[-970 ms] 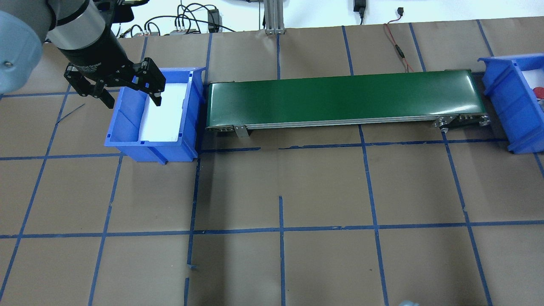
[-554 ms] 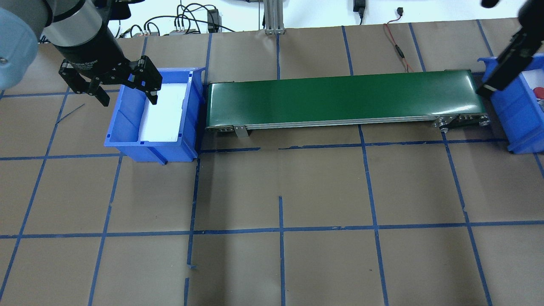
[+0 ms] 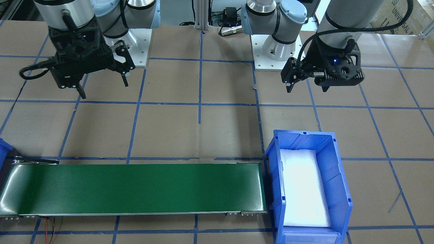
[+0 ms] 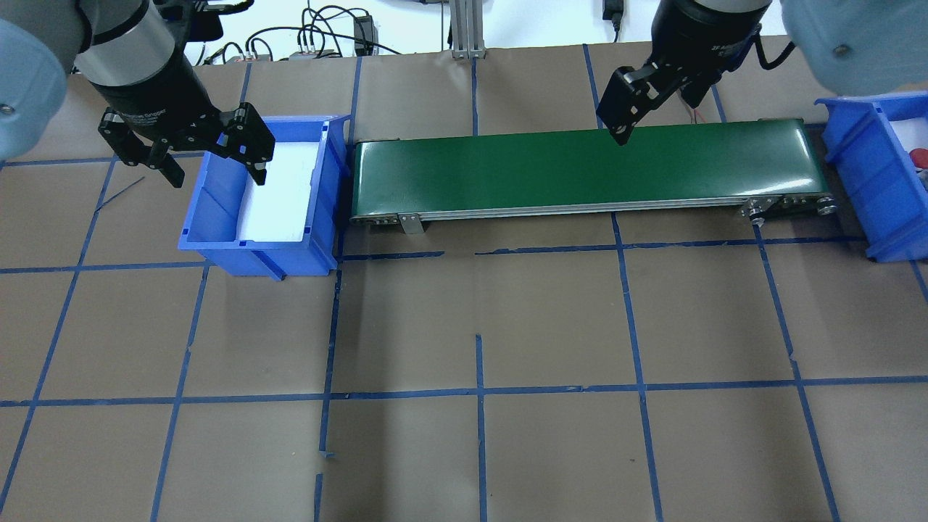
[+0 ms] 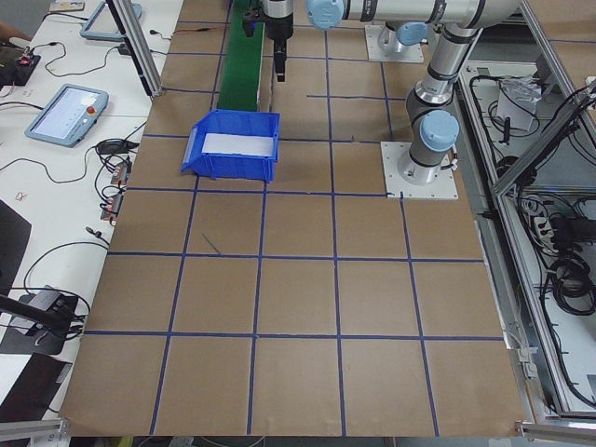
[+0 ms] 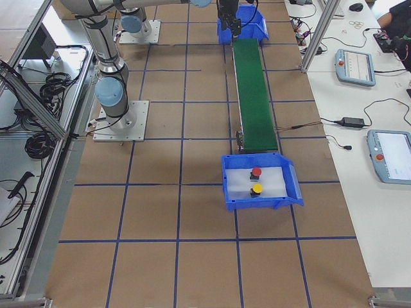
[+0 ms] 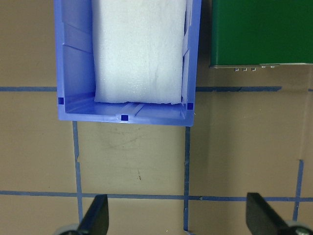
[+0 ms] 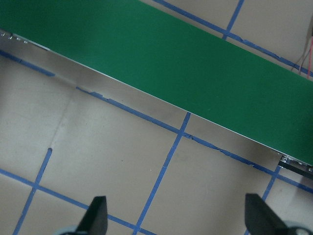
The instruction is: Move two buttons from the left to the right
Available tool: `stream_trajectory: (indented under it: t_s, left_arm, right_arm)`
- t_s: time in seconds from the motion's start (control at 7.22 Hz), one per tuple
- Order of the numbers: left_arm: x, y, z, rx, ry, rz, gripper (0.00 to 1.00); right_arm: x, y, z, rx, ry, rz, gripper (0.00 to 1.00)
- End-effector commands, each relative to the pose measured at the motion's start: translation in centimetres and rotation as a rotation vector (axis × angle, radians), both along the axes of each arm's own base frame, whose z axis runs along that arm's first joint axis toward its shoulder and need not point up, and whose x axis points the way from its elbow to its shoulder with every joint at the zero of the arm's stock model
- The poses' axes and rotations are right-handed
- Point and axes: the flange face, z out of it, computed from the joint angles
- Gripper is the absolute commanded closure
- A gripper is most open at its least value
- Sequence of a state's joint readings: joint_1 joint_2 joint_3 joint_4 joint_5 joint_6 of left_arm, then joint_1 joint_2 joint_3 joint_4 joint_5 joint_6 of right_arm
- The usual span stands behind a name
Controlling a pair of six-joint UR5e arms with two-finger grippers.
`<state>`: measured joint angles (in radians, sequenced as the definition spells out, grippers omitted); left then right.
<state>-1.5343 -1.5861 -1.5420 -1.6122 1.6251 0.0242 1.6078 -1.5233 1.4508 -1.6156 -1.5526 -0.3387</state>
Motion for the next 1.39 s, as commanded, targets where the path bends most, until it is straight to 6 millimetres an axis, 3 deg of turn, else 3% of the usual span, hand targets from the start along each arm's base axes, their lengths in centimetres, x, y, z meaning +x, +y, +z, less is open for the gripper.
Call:
stream_trajectory:
  t_s: [0.0, 0.28, 0.42, 0.55, 1.25]
  left_arm:
    - [0.0, 0.1, -0.1, 0.001, -0.002, 0.0, 0.0]
    - [0.0, 0.1, -0.1, 0.004, -0.002, 0.001, 0.0]
    - [0.0, 0.1, -0.3, 0.007, -0.002, 0.001, 0.0]
    - [0.0, 0.1, -0.2, 0.006, -0.002, 0.001, 0.0]
    - [0.1, 0.1, -0.3, 0.007, 0.001, 0.009, 0.0]
  right_arm:
    - [-3.0, -0.5, -0.4, -0.003, -0.068, -0.108, 0.0]
    - [-2.5, 0.2, -0.3, 0.036, -0.089, -0.288, 0.0]
    - [-1.0, 0.9, -0.6, 0.069, -0.099, -0.368, 0.0]
    - [0.4, 1.5, -0.9, 0.093, -0.082, -0.355, 0.0]
    - [0.4, 0.9, -0.6, 0.061, -0.091, -0.331, 0.0]
